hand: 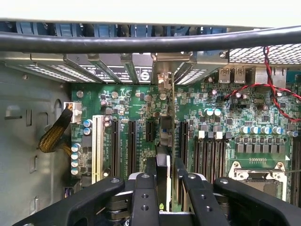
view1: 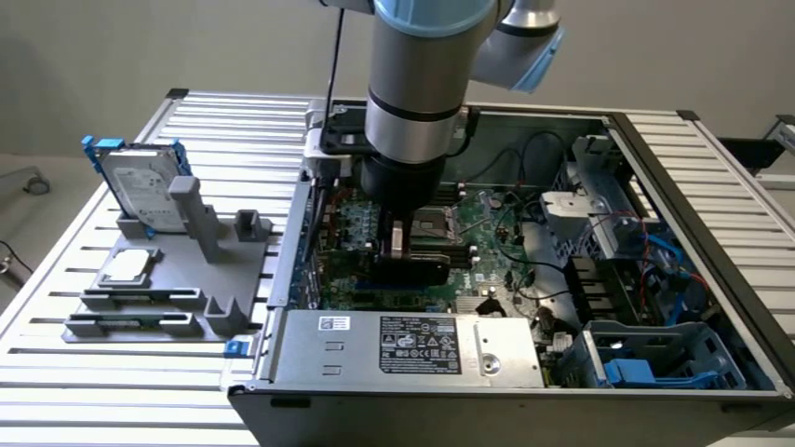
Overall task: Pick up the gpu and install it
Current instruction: 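Insert the gpu into the slot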
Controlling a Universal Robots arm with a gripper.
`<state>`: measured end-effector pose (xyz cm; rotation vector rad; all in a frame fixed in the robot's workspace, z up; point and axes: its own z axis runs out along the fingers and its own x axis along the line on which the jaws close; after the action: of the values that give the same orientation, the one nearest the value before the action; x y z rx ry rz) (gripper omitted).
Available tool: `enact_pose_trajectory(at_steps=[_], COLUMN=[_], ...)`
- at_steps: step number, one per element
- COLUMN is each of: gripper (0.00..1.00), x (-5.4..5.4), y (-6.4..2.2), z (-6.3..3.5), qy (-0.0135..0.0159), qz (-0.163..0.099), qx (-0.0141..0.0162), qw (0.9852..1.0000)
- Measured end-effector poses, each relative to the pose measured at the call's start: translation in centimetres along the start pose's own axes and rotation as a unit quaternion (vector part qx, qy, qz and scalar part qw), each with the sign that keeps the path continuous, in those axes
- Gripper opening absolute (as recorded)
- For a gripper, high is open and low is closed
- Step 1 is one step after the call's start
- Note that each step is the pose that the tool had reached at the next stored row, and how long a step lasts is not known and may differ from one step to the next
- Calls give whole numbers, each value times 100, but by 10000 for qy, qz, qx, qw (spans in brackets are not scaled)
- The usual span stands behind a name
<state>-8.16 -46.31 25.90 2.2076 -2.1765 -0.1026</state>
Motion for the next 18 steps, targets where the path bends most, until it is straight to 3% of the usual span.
enact_pose_trajectory(at_steps=[18], gripper=[26], x=[8], y=[-14], z=[15], qy=[-37], qz=[-3], qx=[-3], qw=[10000])
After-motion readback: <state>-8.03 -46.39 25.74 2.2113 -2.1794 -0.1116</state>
